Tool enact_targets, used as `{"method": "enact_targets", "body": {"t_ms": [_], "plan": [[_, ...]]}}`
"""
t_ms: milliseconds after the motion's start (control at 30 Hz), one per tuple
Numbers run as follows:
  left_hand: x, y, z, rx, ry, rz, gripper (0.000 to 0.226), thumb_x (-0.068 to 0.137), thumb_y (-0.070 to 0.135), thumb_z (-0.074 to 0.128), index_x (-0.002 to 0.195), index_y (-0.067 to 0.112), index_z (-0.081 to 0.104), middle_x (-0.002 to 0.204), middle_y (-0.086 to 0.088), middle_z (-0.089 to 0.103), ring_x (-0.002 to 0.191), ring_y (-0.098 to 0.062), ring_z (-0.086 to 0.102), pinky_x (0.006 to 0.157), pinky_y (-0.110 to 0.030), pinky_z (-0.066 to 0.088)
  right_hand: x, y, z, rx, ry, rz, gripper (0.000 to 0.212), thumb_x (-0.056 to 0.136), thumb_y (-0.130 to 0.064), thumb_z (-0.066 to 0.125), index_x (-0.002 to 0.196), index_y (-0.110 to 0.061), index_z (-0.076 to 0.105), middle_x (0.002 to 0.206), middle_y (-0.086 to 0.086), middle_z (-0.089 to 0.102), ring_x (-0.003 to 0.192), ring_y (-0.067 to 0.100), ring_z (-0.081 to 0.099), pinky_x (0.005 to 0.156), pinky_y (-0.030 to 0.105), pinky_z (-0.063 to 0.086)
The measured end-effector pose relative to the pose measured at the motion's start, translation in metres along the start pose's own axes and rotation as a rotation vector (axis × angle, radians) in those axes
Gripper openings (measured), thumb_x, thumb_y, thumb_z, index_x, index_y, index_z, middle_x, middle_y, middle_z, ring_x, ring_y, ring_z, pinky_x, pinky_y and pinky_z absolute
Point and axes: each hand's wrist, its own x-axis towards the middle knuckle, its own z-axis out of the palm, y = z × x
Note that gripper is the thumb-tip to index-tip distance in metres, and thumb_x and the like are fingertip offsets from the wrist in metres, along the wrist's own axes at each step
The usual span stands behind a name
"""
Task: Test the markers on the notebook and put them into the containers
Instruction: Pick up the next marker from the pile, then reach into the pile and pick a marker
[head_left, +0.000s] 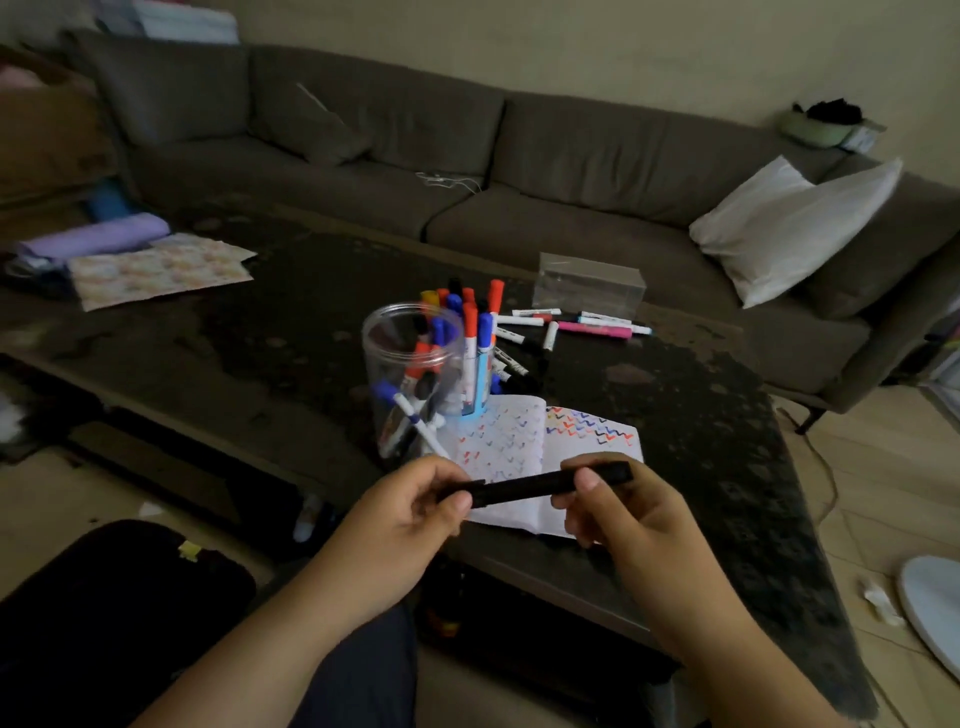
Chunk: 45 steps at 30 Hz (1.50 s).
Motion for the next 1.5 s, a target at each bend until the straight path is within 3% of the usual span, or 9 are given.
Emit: {"method": "enact_targets", "body": {"t_ms": [167,367,500,567,667,833,1133,1267,1500], "plan": [[-0.034,-0.008,-0.070,0.269,0.386,0.073,0.015,0.087,0.019,0.061,0.087,0.033,0.057,0.087,0.014,0.062,0.086,0.007,0.056,0.071,-0.004,0.041,0.016,-0.025,0.061,-0.141,-0.235,-0.135,0.008,0.092,-0.024,0.053,0.094,-0.022,0.061,0.078,-0.007,0.070,0.069,0.002,0.063,0.067,0.018,0.050],[-0.104,-0.040,-0.154,0.494,0.710,-0.120,0.014,0.088,0.026,0.058,0.085,0.038,0.051,0.085,0.017,0.061,0.083,0.002,0.058,0.066,-0.014,0.041,0.025,-0.025,0.178,-0.300,-0.493,-0.291,0.003,0.091,-0.024,0.059,0.090,-0.027,0.059,0.072,-0.004,0.068,0.071,0.007,0.064,0.067,0.020,0.050],[-0.139,-0.049,-0.176,0.547,0.846,-0.220,0.007,0.090,0.027,0.055,0.095,0.031,0.054,0.086,0.020,0.058,0.077,-0.003,0.059,0.059,-0.021,0.043,0.030,-0.004,0.249,-0.529,-0.814,-0.069,0.045,0.094,-0.027,0.056,0.136,-0.023,0.043,0.116,-0.006,0.061,0.107,0.009,0.057,0.090,0.021,0.044],[-0.146,-0.051,-0.179,0.567,0.839,-0.235,0.008,0.091,0.028,0.054,0.097,0.033,0.053,0.086,0.021,0.057,0.070,0.000,0.057,0.053,-0.019,0.042,0.028,0.001,0.264,-0.595,-0.886,-0.018,0.057,0.095,-0.025,0.054,0.146,-0.021,0.029,0.117,-0.010,0.056,0.107,0.008,0.054,0.089,0.018,0.042],[-0.143,-0.051,-0.180,0.604,0.799,-0.206,0.011,0.090,0.027,0.056,0.096,0.036,0.052,0.088,0.022,0.058,0.076,0.005,0.056,0.059,-0.012,0.040,0.028,-0.001,0.256,-0.548,-0.812,-0.111,0.040,0.094,-0.022,0.055,0.132,-0.020,0.043,0.104,-0.008,0.058,0.091,0.004,0.056,0.072,0.007,0.041],[-0.098,-0.041,-0.156,0.589,0.619,-0.079,0.008,0.088,0.032,0.056,0.096,0.034,0.057,0.089,0.020,0.060,0.092,0.012,0.051,0.070,-0.005,0.041,0.041,-0.002,0.195,-0.445,-0.606,-0.223,0.012,0.091,-0.021,0.060,0.094,-0.033,0.056,0.079,-0.008,0.063,0.072,-0.001,0.059,0.065,0.011,0.045],[0.022,-0.010,-0.036,0.596,0.190,0.197,0.006,0.079,0.037,0.056,0.084,0.037,0.052,0.078,0.018,0.058,0.074,0.002,0.056,0.066,-0.010,0.041,0.079,0.016,0.033,-0.558,-0.156,-0.067,0.007,0.092,-0.032,0.056,0.097,-0.036,0.057,0.088,-0.012,0.063,0.082,0.001,0.059,0.071,0.010,0.045],[0.068,0.002,0.023,0.629,0.008,0.298,0.015,0.088,0.029,0.058,0.089,0.039,0.046,0.084,0.021,0.053,0.080,0.001,0.053,0.074,-0.006,0.037,0.091,0.034,-0.034,-0.609,0.016,0.034,0.008,0.093,-0.032,0.055,0.101,-0.033,0.057,0.090,-0.014,0.062,0.084,0.002,0.058,0.070,0.010,0.045],[0.143,0.002,0.089,0.733,-0.088,0.358,0.018,0.094,0.032,0.047,0.111,0.029,0.051,0.107,0.016,0.052,0.099,-0.002,0.050,0.080,-0.013,0.037,0.133,0.068,-0.103,-0.690,0.149,0.189,0.016,0.094,-0.029,0.055,0.111,-0.027,0.056,0.090,-0.015,0.059,0.075,0.000,0.057,0.056,0.009,0.041]]}}
